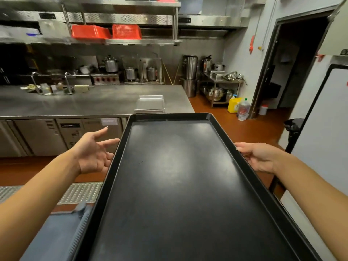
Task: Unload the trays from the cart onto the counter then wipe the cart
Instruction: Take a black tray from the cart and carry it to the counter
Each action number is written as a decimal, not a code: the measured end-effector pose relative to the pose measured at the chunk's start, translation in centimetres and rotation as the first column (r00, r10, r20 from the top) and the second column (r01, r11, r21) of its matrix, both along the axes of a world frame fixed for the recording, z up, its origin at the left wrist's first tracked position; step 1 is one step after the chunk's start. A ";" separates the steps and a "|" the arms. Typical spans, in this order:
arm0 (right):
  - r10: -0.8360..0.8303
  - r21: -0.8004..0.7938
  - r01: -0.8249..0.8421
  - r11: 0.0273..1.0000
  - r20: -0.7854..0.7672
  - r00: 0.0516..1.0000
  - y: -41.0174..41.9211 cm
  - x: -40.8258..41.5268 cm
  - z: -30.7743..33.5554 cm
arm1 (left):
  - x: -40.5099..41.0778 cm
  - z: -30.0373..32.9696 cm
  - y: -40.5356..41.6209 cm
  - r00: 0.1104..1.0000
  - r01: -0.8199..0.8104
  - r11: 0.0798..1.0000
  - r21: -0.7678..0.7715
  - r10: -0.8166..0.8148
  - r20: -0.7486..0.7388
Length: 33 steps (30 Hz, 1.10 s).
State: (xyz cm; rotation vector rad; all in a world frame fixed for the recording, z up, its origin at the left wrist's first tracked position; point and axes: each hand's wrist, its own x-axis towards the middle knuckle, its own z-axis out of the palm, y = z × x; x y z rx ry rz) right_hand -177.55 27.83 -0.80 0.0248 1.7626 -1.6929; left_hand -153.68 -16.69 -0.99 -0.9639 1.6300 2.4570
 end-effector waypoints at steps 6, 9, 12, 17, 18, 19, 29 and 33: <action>0.044 -0.024 -0.044 0.999 0.009 0.999 -6.4 -10.0 -1.3 | -8.4 -0.7 -5.2 0.999 -0.049 0.998 -0.041 0.049 0.008; 0.048 -0.011 -0.048 0.999 0.003 0.999 -10.2 -15.5 -1.5 | -13.6 -0.7 -8.6 0.998 -0.048 0.998 -0.051 0.050 0.025; 0.058 -0.015 -0.058 0.998 -0.009 0.998 -13.8 -20.2 -1.5 | -18.6 -0.4 -12.2 0.999 -0.047 0.997 -0.062 0.048 0.023; 0.084 -0.024 -0.084 0.996 -0.015 0.996 -19.3 -27.0 -0.7 | -25.6 0.4 -17.3 0.999 -0.044 0.995 -0.087 0.045 0.012; 0.080 -0.025 -0.080 0.996 -0.018 0.997 -20.4 -28.6 -0.6 | -27.0 0.5 -18.3 0.999 -0.046 0.995 -0.089 0.047 0.007; 0.082 -0.030 -0.083 0.996 -0.014 0.996 -21.6 -30.1 -0.6 | -28.3 0.6 -19.3 0.999 -0.048 0.995 -0.089 0.048 0.007; 0.155 -0.025 -0.155 0.988 -0.010 0.988 -34.5 -46.1 -3.4 | -42.6 -2.1 -30.2 0.992 -0.114 0.986 -0.120 0.119 0.040; 0.170 -0.017 -0.170 0.985 0.010 0.985 -40.1 -53.6 -4.2 | -49.1 -2.0 -34.8 0.988 -0.133 0.980 -0.149 0.144 0.062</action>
